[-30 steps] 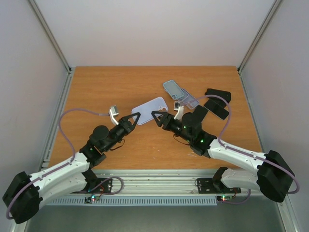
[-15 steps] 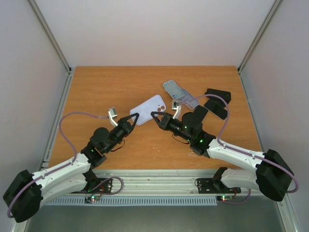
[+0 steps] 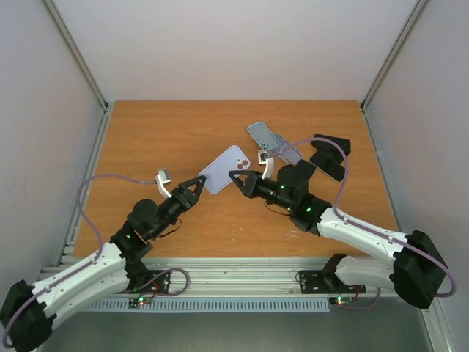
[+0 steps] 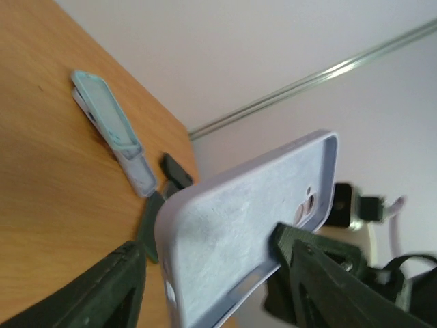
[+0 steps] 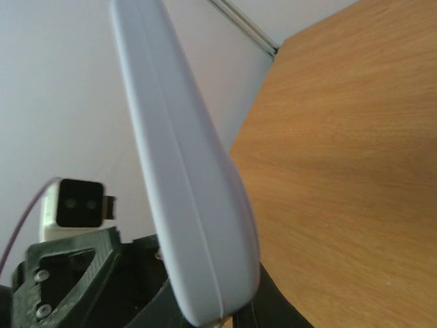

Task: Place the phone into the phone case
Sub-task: Pass from the left arm to the right

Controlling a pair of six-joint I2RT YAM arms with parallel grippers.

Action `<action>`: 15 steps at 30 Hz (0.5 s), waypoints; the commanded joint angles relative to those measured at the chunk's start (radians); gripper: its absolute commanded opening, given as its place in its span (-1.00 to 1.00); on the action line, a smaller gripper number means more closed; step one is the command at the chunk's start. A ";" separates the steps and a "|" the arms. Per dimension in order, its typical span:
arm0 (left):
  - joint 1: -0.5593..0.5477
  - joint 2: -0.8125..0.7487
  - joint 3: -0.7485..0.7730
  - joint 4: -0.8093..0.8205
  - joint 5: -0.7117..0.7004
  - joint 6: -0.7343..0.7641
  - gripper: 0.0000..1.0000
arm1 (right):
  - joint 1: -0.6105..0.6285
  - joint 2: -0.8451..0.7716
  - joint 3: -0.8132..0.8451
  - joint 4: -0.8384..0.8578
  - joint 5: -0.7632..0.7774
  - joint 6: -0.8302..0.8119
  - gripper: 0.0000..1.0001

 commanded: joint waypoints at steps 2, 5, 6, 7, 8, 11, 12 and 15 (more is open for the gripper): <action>-0.002 -0.110 0.111 -0.377 -0.060 0.215 0.41 | -0.057 -0.017 0.091 -0.214 -0.121 -0.117 -0.98; -0.002 -0.148 0.206 -0.593 -0.076 0.324 0.65 | -0.091 0.003 0.148 -0.363 -0.185 -0.179 -0.98; -0.002 -0.158 0.235 -0.658 -0.086 0.359 0.73 | -0.102 0.010 0.169 -0.421 -0.205 -0.204 -0.98; -0.002 -0.166 0.262 -0.718 -0.100 0.403 0.78 | -0.114 0.022 0.197 -0.469 -0.228 -0.235 -0.98; -0.002 -0.170 0.294 -0.777 -0.120 0.425 0.84 | -0.126 0.034 0.216 -0.509 -0.243 -0.256 -0.98; -0.002 -0.174 0.376 -0.921 -0.162 0.496 0.99 | -0.162 0.081 0.273 -0.626 -0.308 -0.319 -0.98; -0.002 -0.172 0.404 -0.963 -0.179 0.514 0.99 | -0.175 0.106 0.298 -0.667 -0.332 -0.344 -0.98; -0.001 -0.148 0.511 -1.113 -0.231 0.558 0.99 | -0.204 0.181 0.370 -0.779 -0.376 -0.423 -0.98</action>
